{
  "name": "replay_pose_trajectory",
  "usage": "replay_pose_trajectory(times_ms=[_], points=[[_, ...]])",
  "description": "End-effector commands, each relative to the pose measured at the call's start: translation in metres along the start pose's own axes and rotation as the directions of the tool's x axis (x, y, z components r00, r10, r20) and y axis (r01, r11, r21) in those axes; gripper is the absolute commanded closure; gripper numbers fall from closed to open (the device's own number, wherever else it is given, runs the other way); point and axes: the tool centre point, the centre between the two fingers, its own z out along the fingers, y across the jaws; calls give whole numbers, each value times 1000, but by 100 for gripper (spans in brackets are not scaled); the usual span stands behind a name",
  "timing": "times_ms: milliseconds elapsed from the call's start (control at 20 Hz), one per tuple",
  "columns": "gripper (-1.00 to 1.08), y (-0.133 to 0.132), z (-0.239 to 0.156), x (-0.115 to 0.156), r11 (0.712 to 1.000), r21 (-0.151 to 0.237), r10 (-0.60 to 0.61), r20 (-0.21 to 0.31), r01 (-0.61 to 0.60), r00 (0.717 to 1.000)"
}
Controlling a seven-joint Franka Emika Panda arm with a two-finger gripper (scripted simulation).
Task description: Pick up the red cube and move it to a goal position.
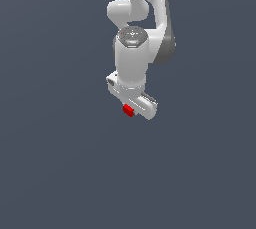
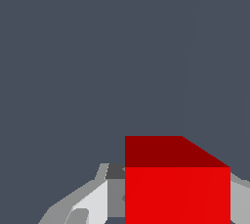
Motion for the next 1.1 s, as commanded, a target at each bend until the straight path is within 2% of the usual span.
replay_pose_trajectory(times_ms=[0,550,1050], points=[[108,3,-23,-12,1000,1,0,0,0,1000],[108,15,-112,-56,1000,-1,1,-2,-1,1000],[108,17,-147,-72,1000,-1,1,-2,-1,1000]])
